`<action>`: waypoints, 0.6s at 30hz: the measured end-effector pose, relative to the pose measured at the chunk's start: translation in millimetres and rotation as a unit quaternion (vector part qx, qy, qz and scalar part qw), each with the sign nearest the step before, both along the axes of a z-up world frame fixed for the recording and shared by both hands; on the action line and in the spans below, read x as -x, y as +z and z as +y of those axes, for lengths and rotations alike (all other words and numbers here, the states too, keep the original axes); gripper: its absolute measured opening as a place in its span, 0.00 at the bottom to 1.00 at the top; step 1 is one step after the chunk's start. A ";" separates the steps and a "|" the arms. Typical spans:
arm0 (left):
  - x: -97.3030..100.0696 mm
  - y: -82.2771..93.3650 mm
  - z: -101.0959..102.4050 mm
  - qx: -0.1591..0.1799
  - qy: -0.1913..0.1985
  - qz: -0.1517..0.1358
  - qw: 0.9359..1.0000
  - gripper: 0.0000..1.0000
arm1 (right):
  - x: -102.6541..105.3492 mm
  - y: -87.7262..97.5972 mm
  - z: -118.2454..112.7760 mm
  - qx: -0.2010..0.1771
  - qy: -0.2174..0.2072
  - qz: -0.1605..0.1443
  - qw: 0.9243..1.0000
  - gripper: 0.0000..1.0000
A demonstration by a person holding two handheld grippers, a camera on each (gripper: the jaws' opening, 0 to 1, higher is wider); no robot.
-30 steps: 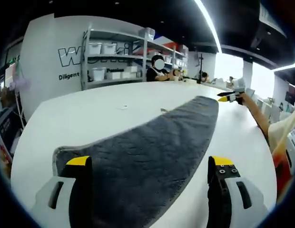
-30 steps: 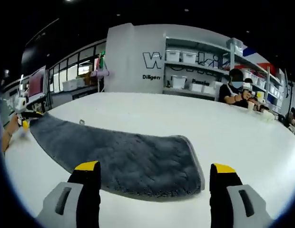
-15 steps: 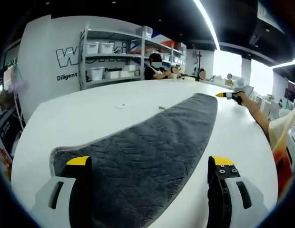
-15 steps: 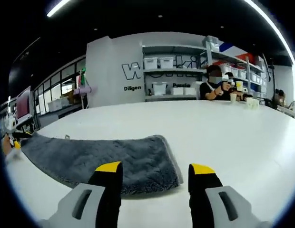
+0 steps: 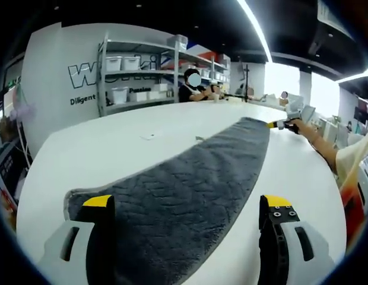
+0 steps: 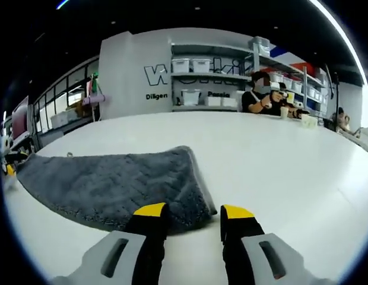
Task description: Fold the towel on the table until its edges align and the towel forms a compact rectangular stack.
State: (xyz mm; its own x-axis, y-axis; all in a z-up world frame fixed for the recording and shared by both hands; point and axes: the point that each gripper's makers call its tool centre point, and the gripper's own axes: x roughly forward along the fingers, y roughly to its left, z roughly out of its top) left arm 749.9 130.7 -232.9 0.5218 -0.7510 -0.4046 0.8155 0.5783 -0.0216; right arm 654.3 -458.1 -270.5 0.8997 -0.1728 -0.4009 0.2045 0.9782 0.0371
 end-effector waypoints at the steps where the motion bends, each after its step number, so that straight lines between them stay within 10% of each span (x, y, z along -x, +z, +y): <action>1: 0.0 0.4 0.0 0.000 0.000 0.000 1.000 0.99 | 0.9 -1.0 1.3 -0.005 -0.001 0.001 1.000 0.33; 18: -0.1 2.4 -0.9 0.000 0.000 -0.003 1.000 0.99 | -1.9 1.2 16.5 -0.013 0.045 -0.008 0.999 0.09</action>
